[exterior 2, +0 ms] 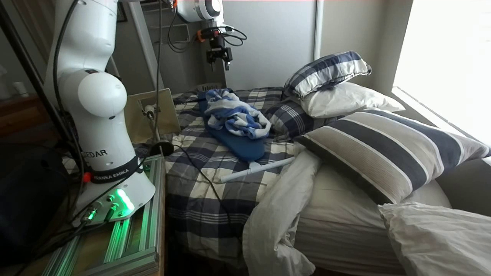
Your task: Lay the towel on the ironing board
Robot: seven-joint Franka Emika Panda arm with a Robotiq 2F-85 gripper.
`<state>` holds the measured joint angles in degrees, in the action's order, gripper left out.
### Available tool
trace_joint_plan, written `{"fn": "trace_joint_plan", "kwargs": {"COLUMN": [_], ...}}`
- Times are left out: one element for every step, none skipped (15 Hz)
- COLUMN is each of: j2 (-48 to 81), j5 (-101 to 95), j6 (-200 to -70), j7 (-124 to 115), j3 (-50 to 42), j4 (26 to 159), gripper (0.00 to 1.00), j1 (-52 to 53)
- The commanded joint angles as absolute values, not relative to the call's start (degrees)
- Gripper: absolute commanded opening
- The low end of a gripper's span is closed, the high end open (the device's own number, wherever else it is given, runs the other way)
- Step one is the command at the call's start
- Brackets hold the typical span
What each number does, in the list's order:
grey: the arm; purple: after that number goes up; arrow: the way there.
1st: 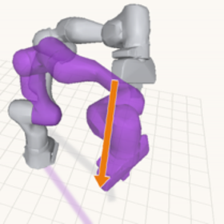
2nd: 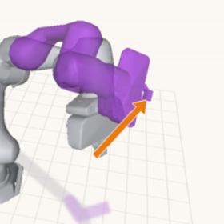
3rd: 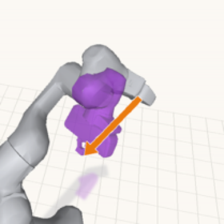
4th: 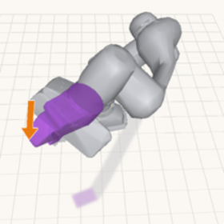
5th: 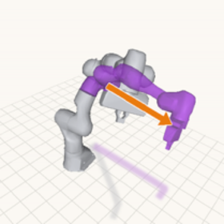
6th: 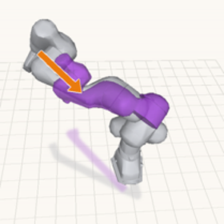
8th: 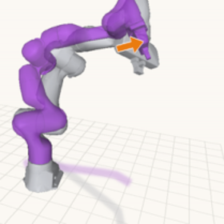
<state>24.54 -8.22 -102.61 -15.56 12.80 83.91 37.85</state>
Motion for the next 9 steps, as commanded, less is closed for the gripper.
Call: {"fn": "trace_joint_plan", "kwargs": {"j2": [24.1,23.5,23.1,22.8,22.6,22.5,22.4,22.4,22.4], "j5": [-8.6,-8.6,-8.7,-8.7,-8.7,-8.7,-8.7,-8.7,-8.7], "j6": [-103.1,-103.5,-103.7,-103.7,-103.8,-103.8,-103.8,-103.8,-103.8], "j7": [-15.8,-15.8,-15.8,-15.8,-15.8,-15.8,-15.8,-15.8,-15.8], "j3": [13.7,13.8,13.8,13.8,13.9,13.9,13.9,13.9,13.9], "j4": [84.9,86.0,86.6,86.8,87.0,87.2,87.3,87.4,87.5], "gripper": [1.00,1.00,1.00,1.00,1.00,1.00,1.00,1.00,1.00], "j1": [36.9,36.7,36.7,36.6,36.6,36.6,36.6,36.6,36.6]}}
